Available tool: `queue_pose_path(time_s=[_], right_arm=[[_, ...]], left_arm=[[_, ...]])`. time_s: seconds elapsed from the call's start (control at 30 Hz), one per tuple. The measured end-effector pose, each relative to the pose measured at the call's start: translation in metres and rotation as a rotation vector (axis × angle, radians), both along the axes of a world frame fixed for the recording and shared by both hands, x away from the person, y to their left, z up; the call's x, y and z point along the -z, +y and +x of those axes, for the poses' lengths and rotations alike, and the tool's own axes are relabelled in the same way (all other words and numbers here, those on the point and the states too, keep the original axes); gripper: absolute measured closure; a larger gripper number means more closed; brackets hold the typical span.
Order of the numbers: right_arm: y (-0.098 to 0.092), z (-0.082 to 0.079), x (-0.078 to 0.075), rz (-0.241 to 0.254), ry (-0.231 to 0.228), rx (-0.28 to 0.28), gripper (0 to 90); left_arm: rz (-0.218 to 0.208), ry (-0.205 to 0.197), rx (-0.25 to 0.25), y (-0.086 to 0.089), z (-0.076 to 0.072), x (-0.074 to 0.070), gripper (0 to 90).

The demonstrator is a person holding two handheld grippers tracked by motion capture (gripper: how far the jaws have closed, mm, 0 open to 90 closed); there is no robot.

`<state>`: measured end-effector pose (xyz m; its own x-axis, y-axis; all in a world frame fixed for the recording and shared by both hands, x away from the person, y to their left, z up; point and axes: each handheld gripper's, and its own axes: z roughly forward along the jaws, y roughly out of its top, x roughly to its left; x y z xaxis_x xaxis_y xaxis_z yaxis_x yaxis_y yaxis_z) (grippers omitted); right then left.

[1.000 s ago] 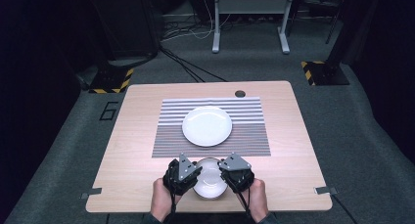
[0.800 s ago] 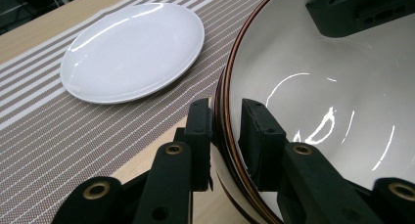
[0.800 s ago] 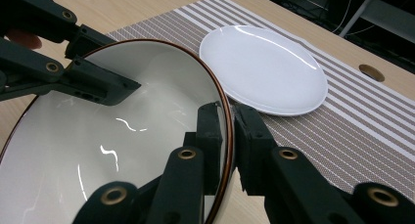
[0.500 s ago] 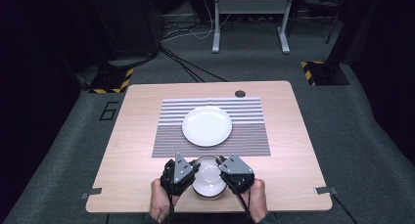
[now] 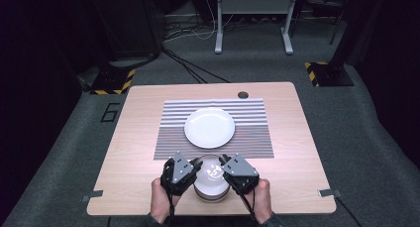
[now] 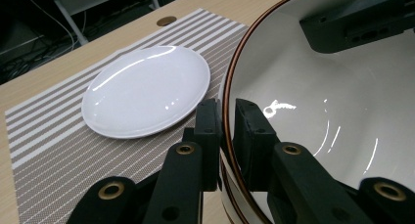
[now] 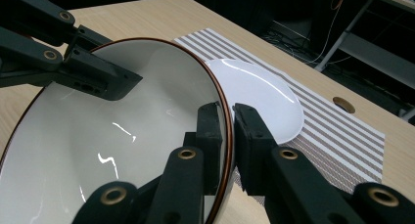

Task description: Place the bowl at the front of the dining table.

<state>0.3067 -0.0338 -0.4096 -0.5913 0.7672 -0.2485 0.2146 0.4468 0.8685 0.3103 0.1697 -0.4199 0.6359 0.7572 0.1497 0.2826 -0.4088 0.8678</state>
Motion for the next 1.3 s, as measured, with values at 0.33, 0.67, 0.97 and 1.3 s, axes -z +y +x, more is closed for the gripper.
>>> queue_pose_path(time_s=[0.33,0.67,0.97,1.3], right_arm=[[0.002,0.002,-0.005,-0.002,-0.026,0.001,81.6],[0.003,0.006,-0.009,0.012,-0.043,0.001,81.7],[0.002,0.011,-0.011,0.015,-0.052,0.000,81.7],[0.004,0.018,-0.014,0.007,-0.065,-0.006,82.0]], left_arm=[[-0.007,-0.030,-0.008,0.001,0.002,-0.006,80.9],[-0.006,-0.046,-0.015,0.003,0.006,-0.012,81.2],[-0.006,-0.056,-0.017,0.002,0.010,-0.016,81.1],[-0.001,-0.067,-0.022,0.003,0.016,-0.020,81.1]])
